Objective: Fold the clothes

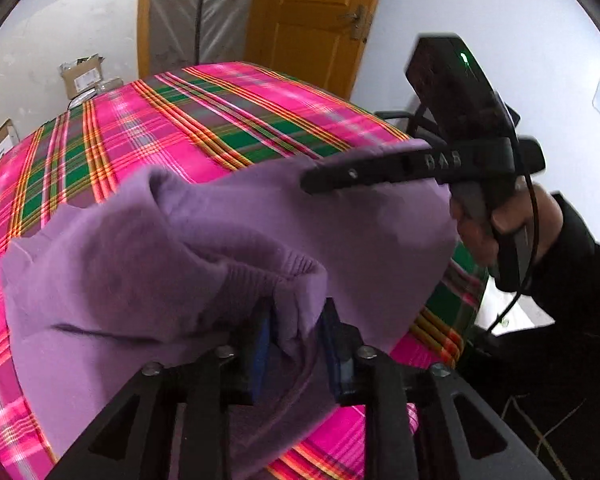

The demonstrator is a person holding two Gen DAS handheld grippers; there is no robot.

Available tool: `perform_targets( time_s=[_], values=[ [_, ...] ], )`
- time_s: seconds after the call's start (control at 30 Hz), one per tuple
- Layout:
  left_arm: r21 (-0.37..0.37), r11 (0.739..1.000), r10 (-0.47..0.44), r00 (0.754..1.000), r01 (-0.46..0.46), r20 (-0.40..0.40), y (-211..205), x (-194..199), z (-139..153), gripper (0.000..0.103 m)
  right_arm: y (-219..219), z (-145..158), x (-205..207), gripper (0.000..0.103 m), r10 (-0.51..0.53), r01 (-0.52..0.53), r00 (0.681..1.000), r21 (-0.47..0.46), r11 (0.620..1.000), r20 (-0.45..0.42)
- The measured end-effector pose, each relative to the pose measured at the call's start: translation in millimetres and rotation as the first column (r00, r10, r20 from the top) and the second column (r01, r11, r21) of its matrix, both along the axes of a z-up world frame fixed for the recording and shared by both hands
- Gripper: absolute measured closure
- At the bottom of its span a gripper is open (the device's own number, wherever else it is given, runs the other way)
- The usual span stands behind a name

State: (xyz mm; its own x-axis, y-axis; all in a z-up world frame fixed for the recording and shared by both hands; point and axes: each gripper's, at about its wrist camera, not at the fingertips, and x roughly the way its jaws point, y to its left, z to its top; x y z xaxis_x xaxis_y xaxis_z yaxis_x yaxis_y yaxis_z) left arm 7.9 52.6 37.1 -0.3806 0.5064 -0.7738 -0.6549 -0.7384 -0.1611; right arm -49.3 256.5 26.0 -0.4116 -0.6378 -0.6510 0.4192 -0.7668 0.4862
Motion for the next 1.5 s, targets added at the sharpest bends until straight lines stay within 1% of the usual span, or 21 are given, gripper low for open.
perform_targets(
  time_s=[0.07,0.17,0.27,0.37,0.47,0.57,0.63,0.73,0.83,0.9,0.93,0.97,1.0,1.07,1.13,1.2,1.27,1.33,1.4,1.43,1.5],
  values=[
    [0.017,1.000,0.002,1.000,-0.001,-0.020,-2.3,7.1,6.6,0.074,-1.2,1.0,0.3,0.074,0.004,-0.004,1.000,0.000,1.000,-0.005],
    [0.090,0.996,0.021,0.999,-0.018,-0.029,-14.5,16.4,19.0,0.074,-3.6,5.3,2.3,0.073,0.018,-0.018,1.000,-0.008,1.000,-0.021],
    [0.151,0.986,0.071,0.997,-0.064,-0.039,-31.7,25.6,27.9,0.074,-10.0,13.1,5.6,0.071,0.049,-0.051,0.998,-0.029,0.998,-0.050],
    [0.211,0.969,0.144,0.989,-0.132,-0.040,-57.4,24.8,34.5,0.074,-18.8,22.1,11.8,0.069,0.095,-0.099,0.992,-0.043,0.994,-0.089],
    [0.236,0.935,0.274,0.962,-0.263,-0.014,-86.6,22.1,28.6,0.074,-32.2,33.5,20.9,0.067,0.168,-0.177,0.976,-0.055,0.983,-0.136],
    [0.235,0.885,0.406,0.913,-0.403,0.035,-118.6,19.2,17.3,0.074,-54.5,42.2,29.4,0.065,0.259,-0.270,0.951,-0.045,0.962,-0.170],
    [0.225,0.851,0.473,0.879,-0.475,0.067,-134.8,17.7,7.9,0.074,-72.5,45.7,33.7,0.064,0.321,-0.330,0.930,-0.023,0.944,-0.180],
    [0.211,0.827,0.512,0.853,-0.521,0.098,-146.3,15.8,-3.9,0.074,-100.6,44.3,38.7,0.064,0.401,-0.406,0.899,0.006,0.914,-0.174],
    [0.185,0.824,0.521,0.844,-0.536,0.125,-146.8,13.2,-17.6,0.074,-126.0,38.6,35.2,0.064,0.434,-0.434,0.888,0.035,0.900,-0.154],
    [0.184,0.823,0.523,0.843,-0.537,0.122,-144.9,13.5,-23.0,0.074,-136.0,31.8,23.6,0.068,0.421,-0.422,0.899,0.023,0.906,-0.119],
    [0.188,0.823,0.525,0.844,-0.537,0.112,-143.9,14.4,-24.5,0.074,-138.1,27.9,17.9,0.088,0.409,-0.410,0.907,0.012,0.912,-0.099],
    [0.191,0.823,0.523,0.845,-0.535,0.111,-144.8,14.9,-24.8,0.074,-136.5,25.7,13.4,0.096,0.389,-0.391,0.917,-0.009,0.920,-0.088],
    [0.193,0.824,0.522,0.846,-0.533,0.110,-145.7,15.3,-25.1,0.074,-131.4,25.9,10.4,0.096,0.361,-0.365,0.928,-0.039,0.930,-0.087],
    [0.205,0.825,0.515,0.850,-0.527,0.112,-147.4,18.6,-26.3,0.074,-105.5,26.4,0.9,0.096,0.264,-0.272,0.962,-0.136,0.953,-0.071],
    [0.217,0.829,0.503,0.857,-0.515,0.113,-150.0,19.8,-27.2,0.074,-76.9,20.7,-10.6,0.096,0.161,-0.162,0.987,-0.203,0.966,-0.020],
    [0.222,0.832,0.496,0.861,-0.508,0.112,-152.0,21.3,-27.5,0.074,-53.1,2.4,-23.2,0.096,0.086,-0.064,0.992,-0.229,0.971,0.089],
    [0.214,0.837,0.492,0.864,-0.503,0.109,-152.8,22.4,-26.5,0.074,-42.0,-14.0,-27.4,0.094,0.052,-0.013,0.984,-0.220,0.975,0.173],
    [0.210,0.834,0.499,0.859,-0.511,0.111,-153.4,23.3,-24.3,0.074,-39.3,-14.8,-21.3,0.089,0.041,-0.004,0.984,-0.213,0.977,0.172],
    [0.211,0.819,0.525,0.845,-0.534,0.102,-158.4,25.4,-19.9,0.074,-35.1,-10.6,-15.1,0.080,0.020,0.011,0.988,-0.197,0.980,0.156],
    [0.215,0.808,0.541,0.835,-0.548,0.096,-163.3,29.7,-17.5,0.074,-30.9,-7.5,-12.6,0.073,0.010,0.019,0.989,-0.192,0.981,0.149],
    [0.227,0.783,0.576,0.812,-0.580,0.088,-173.7,36.9,-13.8,0.074,-22.4,0.1,-4.6,0.068,0.008,0.018,0.992,-0.198,0.980,0.129]
  ],
)
